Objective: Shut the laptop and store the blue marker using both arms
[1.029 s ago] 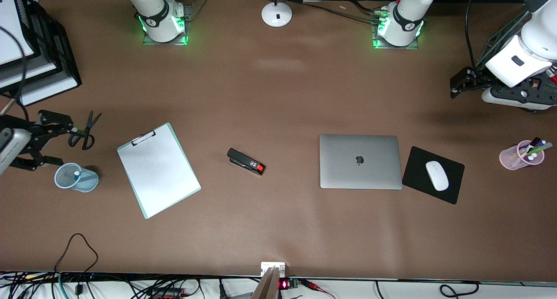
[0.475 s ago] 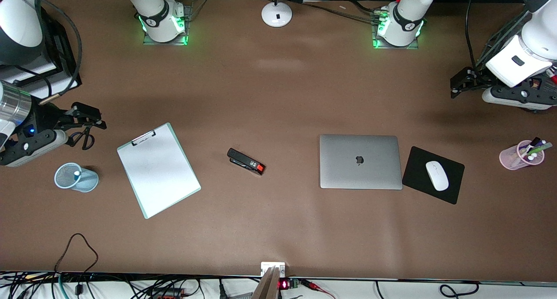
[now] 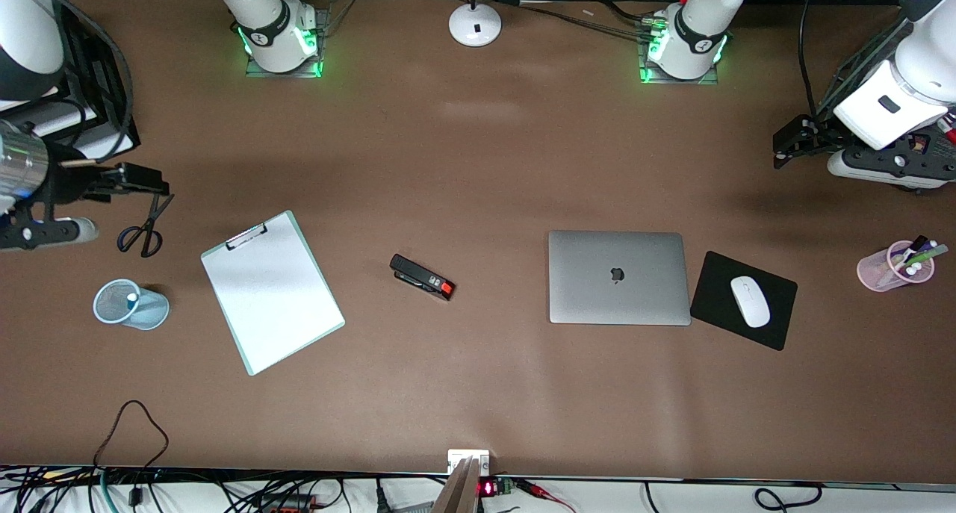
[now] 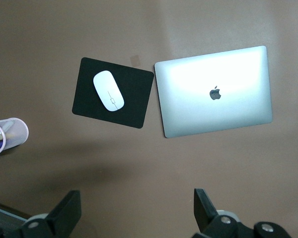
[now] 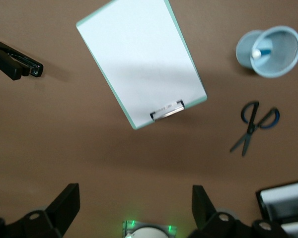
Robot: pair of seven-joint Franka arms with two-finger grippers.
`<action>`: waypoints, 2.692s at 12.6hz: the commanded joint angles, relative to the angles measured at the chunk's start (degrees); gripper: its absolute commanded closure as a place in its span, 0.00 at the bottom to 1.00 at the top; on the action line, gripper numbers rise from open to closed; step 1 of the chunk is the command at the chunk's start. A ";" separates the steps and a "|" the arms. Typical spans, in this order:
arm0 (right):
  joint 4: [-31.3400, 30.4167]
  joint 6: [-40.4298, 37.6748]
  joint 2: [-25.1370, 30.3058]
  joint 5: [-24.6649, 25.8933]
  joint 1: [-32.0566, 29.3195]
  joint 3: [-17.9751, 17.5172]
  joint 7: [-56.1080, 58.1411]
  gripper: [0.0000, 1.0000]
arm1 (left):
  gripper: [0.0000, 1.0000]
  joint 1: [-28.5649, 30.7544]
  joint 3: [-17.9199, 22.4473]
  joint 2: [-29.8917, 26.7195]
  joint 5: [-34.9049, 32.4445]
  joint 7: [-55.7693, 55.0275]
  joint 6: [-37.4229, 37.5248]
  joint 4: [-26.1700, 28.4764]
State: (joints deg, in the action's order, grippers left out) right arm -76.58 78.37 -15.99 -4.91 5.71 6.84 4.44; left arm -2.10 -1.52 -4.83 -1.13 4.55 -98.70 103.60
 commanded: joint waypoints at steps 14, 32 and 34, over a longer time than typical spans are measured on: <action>-2.26 3.10 6.50 3.50 -4.75 -0.34 -3.74 0.00 | 0.00 -0.19 0.64 -0.27 -0.02 1.34 1.05 -0.59; -11.22 8.11 14.06 4.64 -4.66 -0.86 -3.13 0.00 | 0.00 -0.19 0.73 -0.27 -0.02 1.34 1.05 -0.59; -11.22 8.03 14.15 4.64 -4.66 -0.86 -2.69 0.00 | 0.00 -0.19 0.73 -0.27 -0.02 1.43 1.05 -0.59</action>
State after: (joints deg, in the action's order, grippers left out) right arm -87.00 86.44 -2.87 -0.59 1.13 6.37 1.81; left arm -2.09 -1.21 -4.83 -1.13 4.70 -98.67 103.60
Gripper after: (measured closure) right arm 0.000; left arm 0.000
